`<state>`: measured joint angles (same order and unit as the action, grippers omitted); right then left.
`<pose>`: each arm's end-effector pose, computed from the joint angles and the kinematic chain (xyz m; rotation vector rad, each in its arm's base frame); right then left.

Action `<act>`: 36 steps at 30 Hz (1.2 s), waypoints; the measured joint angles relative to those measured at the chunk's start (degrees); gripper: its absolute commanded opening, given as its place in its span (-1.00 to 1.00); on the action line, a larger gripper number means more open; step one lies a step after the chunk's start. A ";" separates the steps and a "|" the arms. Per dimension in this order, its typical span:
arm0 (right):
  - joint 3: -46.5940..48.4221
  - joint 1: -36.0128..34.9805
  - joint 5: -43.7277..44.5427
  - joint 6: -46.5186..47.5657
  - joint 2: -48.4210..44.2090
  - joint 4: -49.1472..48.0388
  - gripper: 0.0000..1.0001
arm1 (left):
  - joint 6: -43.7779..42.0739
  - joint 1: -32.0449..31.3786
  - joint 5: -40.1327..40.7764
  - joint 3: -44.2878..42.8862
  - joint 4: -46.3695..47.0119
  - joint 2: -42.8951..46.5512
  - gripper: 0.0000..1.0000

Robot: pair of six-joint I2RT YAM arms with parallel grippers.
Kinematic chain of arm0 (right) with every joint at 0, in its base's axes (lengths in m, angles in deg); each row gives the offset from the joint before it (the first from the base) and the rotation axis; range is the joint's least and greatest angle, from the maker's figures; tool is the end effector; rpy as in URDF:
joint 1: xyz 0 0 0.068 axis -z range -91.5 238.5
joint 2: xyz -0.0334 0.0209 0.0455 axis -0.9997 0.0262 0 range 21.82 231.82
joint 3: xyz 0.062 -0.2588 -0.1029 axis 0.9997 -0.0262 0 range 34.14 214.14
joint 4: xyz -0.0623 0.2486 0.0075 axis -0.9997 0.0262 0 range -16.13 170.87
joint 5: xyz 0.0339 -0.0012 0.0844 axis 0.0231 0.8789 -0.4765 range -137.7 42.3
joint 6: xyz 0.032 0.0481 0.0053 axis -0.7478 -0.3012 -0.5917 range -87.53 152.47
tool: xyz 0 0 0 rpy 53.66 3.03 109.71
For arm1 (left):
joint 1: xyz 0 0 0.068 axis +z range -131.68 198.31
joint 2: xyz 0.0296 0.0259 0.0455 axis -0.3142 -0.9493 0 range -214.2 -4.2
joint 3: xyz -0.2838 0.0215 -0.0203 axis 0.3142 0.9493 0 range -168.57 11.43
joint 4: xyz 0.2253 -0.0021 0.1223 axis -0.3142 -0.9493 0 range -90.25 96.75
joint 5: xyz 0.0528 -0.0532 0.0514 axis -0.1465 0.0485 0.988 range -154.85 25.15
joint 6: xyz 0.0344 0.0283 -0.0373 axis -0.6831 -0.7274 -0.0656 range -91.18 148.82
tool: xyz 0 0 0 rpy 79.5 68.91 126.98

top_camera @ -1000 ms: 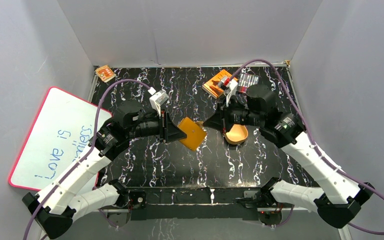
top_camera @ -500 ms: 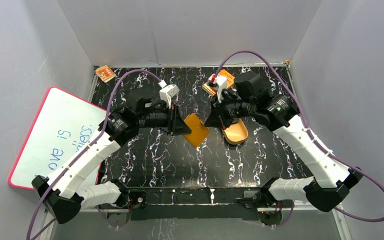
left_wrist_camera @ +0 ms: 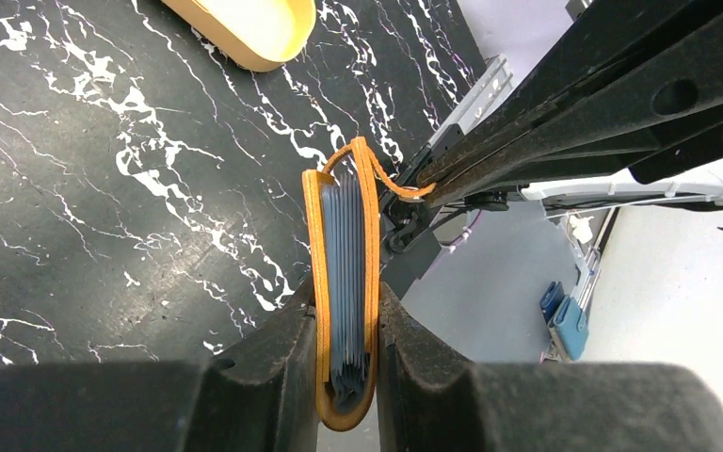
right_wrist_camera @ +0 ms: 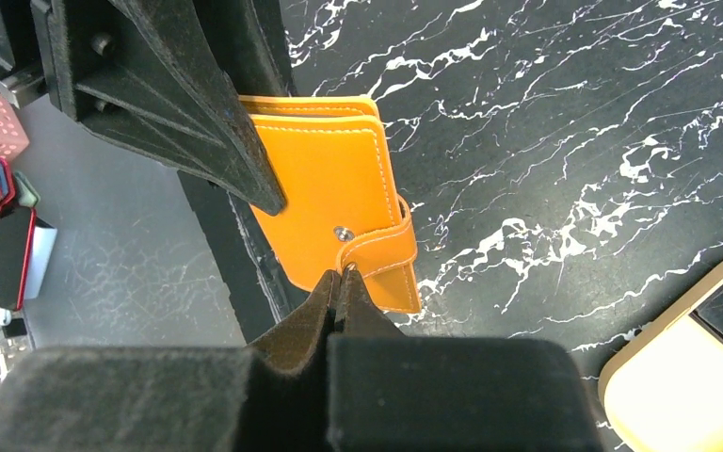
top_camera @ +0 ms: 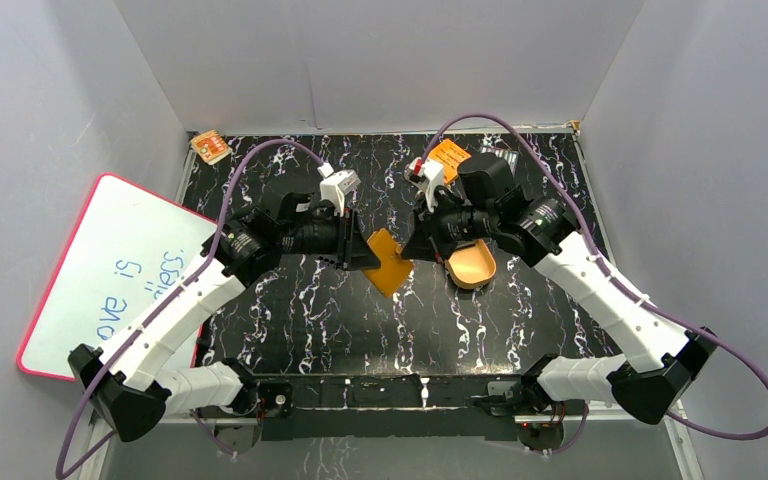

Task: Put the credit cards into the card holder
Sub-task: Close the card holder.

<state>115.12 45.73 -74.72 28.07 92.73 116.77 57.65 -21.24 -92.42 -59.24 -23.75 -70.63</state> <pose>0.1694 0.1824 0.4159 -1.0030 1.9993 0.9718 0.1751 -0.1697 0.3957 0.5343 2.1375 -1.2033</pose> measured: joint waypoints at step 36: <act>-4.01 -0.22 1.64 -6.41 -0.96 -6.70 -1.00 | 3.50 0.33 -0.94 1.22 3.08 0.02 -1.00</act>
<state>111.11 45.51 -73.08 21.66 91.77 110.07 61.16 -20.91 -93.36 -58.02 -20.67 -70.61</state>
